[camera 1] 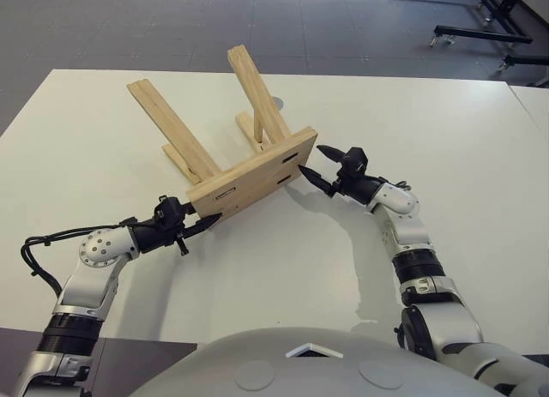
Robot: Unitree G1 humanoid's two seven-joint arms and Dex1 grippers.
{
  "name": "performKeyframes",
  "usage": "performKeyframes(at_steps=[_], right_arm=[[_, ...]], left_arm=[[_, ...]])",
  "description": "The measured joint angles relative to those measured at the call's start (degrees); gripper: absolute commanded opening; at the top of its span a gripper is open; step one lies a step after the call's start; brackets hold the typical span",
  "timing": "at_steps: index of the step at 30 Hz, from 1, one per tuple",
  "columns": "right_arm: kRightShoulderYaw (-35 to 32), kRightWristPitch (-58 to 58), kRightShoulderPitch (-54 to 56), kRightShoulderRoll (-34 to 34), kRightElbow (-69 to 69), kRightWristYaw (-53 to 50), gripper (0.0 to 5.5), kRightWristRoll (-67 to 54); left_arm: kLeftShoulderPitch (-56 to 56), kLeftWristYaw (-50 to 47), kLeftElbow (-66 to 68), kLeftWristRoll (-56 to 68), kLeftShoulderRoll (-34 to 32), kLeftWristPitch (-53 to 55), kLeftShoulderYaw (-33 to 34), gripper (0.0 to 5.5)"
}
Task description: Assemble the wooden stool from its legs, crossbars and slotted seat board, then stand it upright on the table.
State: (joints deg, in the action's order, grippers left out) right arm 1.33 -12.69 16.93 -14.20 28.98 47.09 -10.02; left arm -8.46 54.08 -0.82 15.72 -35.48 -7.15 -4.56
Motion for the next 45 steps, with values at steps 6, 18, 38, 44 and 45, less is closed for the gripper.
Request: performKeyframes(at_steps=[6,18,38,44,45], right_arm=[[-0.1,-1.2,0.6,-0.1,1.4,0.1,3.58,0.1],[1.7,13.2,2.8,-13.1,-3.0,27.1,3.58,-5.9],[8.8,16.3,0.4,-15.5,-13.0,35.1,2.04,-6.9],[7.3,25.2,-1.2,-19.3,-20.4,38.3,1.86,-12.3],[6.7,29.4,-1.6,-20.9,-23.0,39.2,1.80,-15.0]], left_arm=[[0.2,-0.2,0.0,0.0,0.0,0.0,-0.2,1.31],[0.3,8.2,-1.1,3.4,-5.0,0.2,-1.1,1.31],[2.4,15.4,-3.2,5.5,-7.6,5.6,-1.2,1.31],[0.8,17.3,-7.6,10.5,-8.2,11.7,0.6,1.31],[-0.2,17.4,-10.4,13.5,-9.0,15.3,1.6,1.31]])
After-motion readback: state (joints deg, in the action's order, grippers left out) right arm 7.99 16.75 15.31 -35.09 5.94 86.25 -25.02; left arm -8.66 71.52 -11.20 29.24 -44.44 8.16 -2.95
